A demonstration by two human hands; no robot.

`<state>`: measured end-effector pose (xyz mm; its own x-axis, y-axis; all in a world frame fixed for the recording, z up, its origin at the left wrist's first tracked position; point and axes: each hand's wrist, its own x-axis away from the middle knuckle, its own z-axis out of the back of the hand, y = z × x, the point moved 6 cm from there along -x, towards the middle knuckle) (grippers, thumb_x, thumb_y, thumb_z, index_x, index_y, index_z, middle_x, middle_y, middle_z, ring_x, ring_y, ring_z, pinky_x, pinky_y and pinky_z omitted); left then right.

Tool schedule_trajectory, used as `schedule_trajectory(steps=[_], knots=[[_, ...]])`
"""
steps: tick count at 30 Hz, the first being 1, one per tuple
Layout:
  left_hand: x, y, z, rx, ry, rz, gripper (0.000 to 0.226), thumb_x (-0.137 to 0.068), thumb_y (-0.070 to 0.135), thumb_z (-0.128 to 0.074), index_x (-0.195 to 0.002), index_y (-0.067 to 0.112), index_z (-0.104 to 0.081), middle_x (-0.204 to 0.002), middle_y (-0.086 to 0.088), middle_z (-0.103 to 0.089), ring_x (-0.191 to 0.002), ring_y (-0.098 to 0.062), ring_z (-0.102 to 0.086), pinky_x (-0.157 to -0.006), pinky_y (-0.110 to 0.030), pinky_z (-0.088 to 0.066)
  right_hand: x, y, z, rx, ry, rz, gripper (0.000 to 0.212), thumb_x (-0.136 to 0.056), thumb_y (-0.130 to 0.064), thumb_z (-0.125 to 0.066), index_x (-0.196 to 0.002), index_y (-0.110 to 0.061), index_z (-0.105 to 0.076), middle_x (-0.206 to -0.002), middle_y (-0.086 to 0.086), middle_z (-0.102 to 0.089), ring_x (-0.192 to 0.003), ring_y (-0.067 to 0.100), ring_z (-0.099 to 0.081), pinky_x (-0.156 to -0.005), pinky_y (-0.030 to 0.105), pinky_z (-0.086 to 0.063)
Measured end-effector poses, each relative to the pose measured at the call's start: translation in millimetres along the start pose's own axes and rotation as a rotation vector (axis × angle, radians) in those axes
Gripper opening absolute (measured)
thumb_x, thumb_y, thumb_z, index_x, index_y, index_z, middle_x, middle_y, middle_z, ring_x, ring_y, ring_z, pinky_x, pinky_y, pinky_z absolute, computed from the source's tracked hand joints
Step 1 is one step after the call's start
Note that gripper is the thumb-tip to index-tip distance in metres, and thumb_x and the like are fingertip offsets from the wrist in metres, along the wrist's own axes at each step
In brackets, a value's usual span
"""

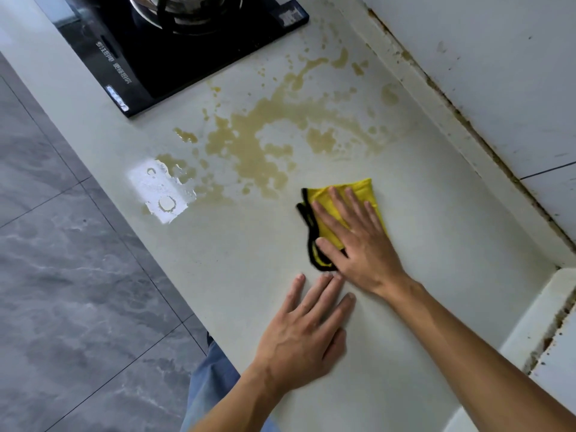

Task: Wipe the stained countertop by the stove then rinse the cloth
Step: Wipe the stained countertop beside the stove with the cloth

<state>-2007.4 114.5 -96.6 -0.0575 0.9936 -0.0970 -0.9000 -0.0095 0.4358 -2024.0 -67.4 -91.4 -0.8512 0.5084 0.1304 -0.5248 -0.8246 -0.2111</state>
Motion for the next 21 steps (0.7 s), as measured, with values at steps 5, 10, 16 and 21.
schedule_trajectory(steps=[5, 10, 16, 21], knots=[[0, 2, 1, -0.008, -0.003, -0.006, 0.054, -0.103, 0.039, -0.051, -0.153, 0.019, -0.053, -0.17, -0.011, -0.038, -0.16, -0.029, -0.029, -0.127, -0.06, -0.026, -46, 5, 9, 0.005, 0.069, -0.313, 0.069, -0.105, -0.062, -0.019, -0.168, -0.034, -0.015, -0.178, 0.003, -0.005, -0.165, 0.029, -0.002, -0.132, 0.053, -0.004], [-2, 0, 2, -0.014, -0.03, -0.009, 0.057, -0.102, 0.039, -0.05, -0.155, 0.019, -0.048, -0.158, -0.007, -0.05, -0.154, -0.029, -0.038, -0.131, -0.056, -0.018, -35, -57, -13, 0.06, -0.016, 0.146, 0.067, -0.106, -0.058, -0.032, -0.168, -0.035, -0.019, -0.178, 0.002, -0.007, -0.165, 0.028, 0.0, -0.132, 0.051, -0.003], [0, 0, 8, 0.008, -0.058, -0.007, 0.052, -0.106, 0.039, -0.047, -0.154, 0.022, -0.051, -0.17, -0.008, -0.038, -0.162, -0.027, -0.026, -0.129, -0.056, -0.025, -58, -33, 2, 0.064, -0.042, 0.063, 0.067, -0.105, -0.06, -0.026, -0.167, -0.038, -0.015, -0.178, -0.001, -0.006, -0.165, 0.026, -0.001, -0.131, 0.054, -0.007], [25, -20, 27, 0.0, 0.044, 0.219, 0.051, -0.102, 0.033, -0.053, -0.151, 0.017, -0.053, -0.168, -0.011, -0.039, -0.162, -0.03, -0.025, -0.127, -0.055, -0.028, -79, -94, -11, 0.038, -0.035, 0.075, 0.067, -0.107, -0.056, -0.029, -0.168, -0.034, -0.013, -0.178, 0.004, -0.001, -0.164, 0.03, 0.003, -0.131, 0.055, -0.003]])
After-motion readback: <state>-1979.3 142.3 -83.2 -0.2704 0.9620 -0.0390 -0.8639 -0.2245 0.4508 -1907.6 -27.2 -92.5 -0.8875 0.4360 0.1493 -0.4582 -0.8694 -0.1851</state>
